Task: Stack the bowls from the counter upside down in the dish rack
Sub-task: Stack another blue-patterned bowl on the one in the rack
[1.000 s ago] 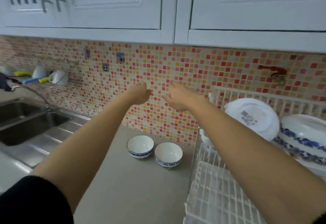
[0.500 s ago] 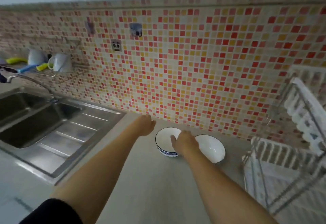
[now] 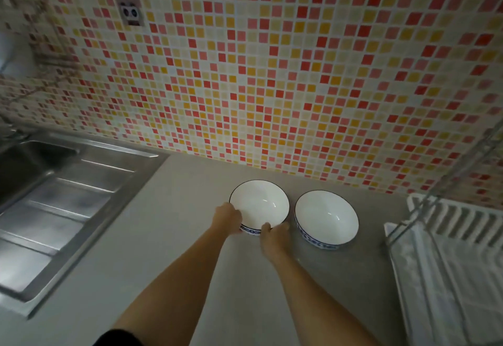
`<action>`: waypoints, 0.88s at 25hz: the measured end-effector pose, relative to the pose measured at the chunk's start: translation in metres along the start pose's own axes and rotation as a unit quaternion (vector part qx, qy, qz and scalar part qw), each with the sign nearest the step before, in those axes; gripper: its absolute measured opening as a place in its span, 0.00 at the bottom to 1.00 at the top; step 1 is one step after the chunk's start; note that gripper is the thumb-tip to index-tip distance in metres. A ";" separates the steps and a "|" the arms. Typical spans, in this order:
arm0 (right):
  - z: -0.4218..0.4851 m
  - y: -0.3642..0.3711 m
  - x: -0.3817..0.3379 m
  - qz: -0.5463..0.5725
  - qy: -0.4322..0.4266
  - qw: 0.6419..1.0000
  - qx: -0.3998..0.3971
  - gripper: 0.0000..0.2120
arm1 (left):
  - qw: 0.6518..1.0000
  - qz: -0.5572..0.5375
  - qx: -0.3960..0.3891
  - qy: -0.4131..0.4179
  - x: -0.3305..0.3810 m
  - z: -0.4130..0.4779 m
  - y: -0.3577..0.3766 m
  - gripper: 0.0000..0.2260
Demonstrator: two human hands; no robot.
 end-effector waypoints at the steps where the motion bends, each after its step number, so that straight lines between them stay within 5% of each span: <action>1: 0.000 0.002 0.000 -0.006 0.007 1.000 -0.010 0.15 | 1.000 -0.011 0.005 -0.006 0.000 0.002 0.002 0.14; 7: -0.017 -0.018 -0.009 0.028 -0.074 0.995 -0.055 0.19 | 0.992 -0.108 0.064 -0.014 -0.009 -0.019 -0.017 0.14; 14: -0.070 -0.093 -0.082 0.096 -0.149 0.977 -0.116 0.17 | 0.961 -0.120 0.209 0.133 0.008 -0.117 -0.102 0.15; 22: -0.167 -0.238 -0.116 0.045 -0.451 0.890 0.057 0.18 | 0.887 -0.088 0.362 0.272 0.089 -0.276 -0.165 0.16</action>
Point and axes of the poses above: each hand's wrist, its own z-axis towards the middle knuckle, its own y-axis out of the palm, x = y × z, the point moved 1 cm from there along z, towards the middle knuckle, and after that the axes turned 9 degrees about z, right-handed, at the moved point
